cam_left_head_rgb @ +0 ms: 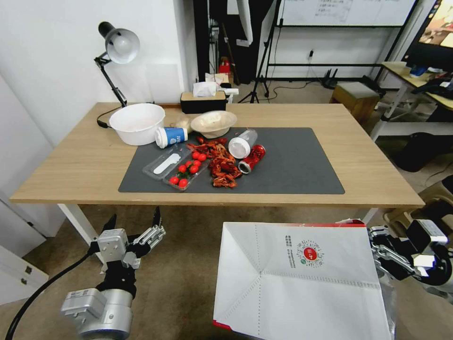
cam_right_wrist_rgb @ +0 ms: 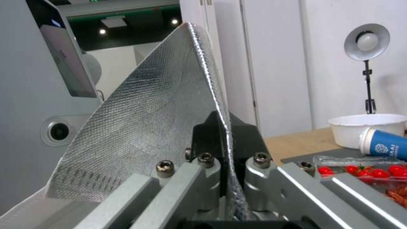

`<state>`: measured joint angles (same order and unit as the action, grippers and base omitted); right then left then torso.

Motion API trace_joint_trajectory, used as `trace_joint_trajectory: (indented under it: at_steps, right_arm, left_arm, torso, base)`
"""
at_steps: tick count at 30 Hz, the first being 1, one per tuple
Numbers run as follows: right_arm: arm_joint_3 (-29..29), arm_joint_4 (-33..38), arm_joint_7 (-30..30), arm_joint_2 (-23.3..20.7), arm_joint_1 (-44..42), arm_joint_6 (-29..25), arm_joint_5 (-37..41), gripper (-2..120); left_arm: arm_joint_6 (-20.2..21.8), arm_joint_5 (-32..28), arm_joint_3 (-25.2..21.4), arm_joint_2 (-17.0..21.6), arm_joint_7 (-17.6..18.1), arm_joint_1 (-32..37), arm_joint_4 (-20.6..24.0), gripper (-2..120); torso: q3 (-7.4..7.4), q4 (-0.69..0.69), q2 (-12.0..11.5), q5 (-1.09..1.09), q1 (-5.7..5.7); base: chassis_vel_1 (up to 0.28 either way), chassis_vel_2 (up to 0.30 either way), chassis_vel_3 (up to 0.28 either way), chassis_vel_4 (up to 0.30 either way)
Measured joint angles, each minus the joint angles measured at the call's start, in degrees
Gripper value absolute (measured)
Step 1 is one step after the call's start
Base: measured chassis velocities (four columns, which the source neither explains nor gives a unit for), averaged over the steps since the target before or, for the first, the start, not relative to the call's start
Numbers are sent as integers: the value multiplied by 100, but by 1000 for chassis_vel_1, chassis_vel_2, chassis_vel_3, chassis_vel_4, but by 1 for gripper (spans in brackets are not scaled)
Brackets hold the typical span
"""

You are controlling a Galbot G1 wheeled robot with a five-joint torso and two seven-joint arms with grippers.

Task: Pick up the food delivery bag from the floor and place it on the table.

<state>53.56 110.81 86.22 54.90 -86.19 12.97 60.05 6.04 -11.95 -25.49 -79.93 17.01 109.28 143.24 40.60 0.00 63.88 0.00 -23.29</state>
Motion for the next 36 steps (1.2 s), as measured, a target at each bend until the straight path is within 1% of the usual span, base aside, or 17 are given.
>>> trace_joint_trajectory:
  at_steps: [9,16,22,23,24,27,28,29,30,31,32,34,35,36]
  right_arm:
    - [-1,29,-75,-7,-23,-23,53,0]
    - [81,117,-305,-31,-137,-101,368,0]
    - [259,261,-582,-92,-232,-140,701,0]
    - [379,338,-821,-144,-247,-173,915,0]
    - [379,338,-821,-144,-247,-173,915,0]
    - [625,511,-1349,-252,-302,-241,1461,0]
    - [625,511,-1349,-252,-302,-241,1461,0]
    - [738,598,-1608,-301,-322,-278,1707,0]
    - [788,640,-1739,-331,-328,-305,1830,0]
    - [909,770,-2145,-408,-332,-409,2093,0]
    - [909,770,-2145,-408,-332,-409,2093,0]
    - [1052,944,-2794,-536,-365,-608,2384,0]
    - [1149,1059,-3238,-617,-392,-728,2520,0]
    - [1149,1059,-3238,-617,-392,-728,2520,0]
  left_arm:
    - [-21,8,1,14,-3,13,0,100]
    - [-41,5,-2,20,-4,16,0,100]
    - [-79,-6,6,21,-4,8,0,100]
    - [-89,-9,18,24,-4,-9,0,100]
    - [-89,-9,18,24,-4,-9,0,100]
    - [-126,-29,15,37,2,-48,0,100]
    - [-126,-29,15,37,2,-48,0,100]
    - [-135,-36,13,40,6,-53,0,100]
    - [-147,-42,14,40,12,-54,0,100]
    - [-192,-53,14,38,39,-63,-8,100]
    - [-192,-53,14,38,39,-63,-8,100]
    - [-219,-67,5,36,54,-73,-13,100]
    - [-224,-83,-8,40,58,-73,-13,100]
    - [-224,-83,-8,40,58,-73,-13,100]
  torso:
    - [-13,0,-21,0,8]
    - [-23,0,-39,0,17]
    - [-29,-1,-50,0,22]
    - [-31,0,-54,0,23]
    - [-31,0,-54,0,23]
    - [-33,0,-59,0,25]
    - [-33,0,-59,0,25]
    - [-34,-1,-60,0,27]
    - [-35,-1,-60,0,27]
    - [-36,-1,-62,0,28]
    - [-36,-1,-62,0,28]
    - [-37,0,-65,0,28]
    - [-38,0,-66,0,28]
    - [-38,0,-66,0,28]
  base:
    - [0,0,0,0]
    - [0,0,0,0]
    - [0,0,0,0]
    - [0,0,0,0]
    - [0,0,0,0]
    - [0,0,0,0]
    - [0,0,0,0]
    - [0,0,0,0]
    - [0,0,0,0]
    - [0,0,0,0]
    - [0,0,0,0]
    - [0,0,0,0]
    - [0,0,0,0]
    - [0,0,0,0]
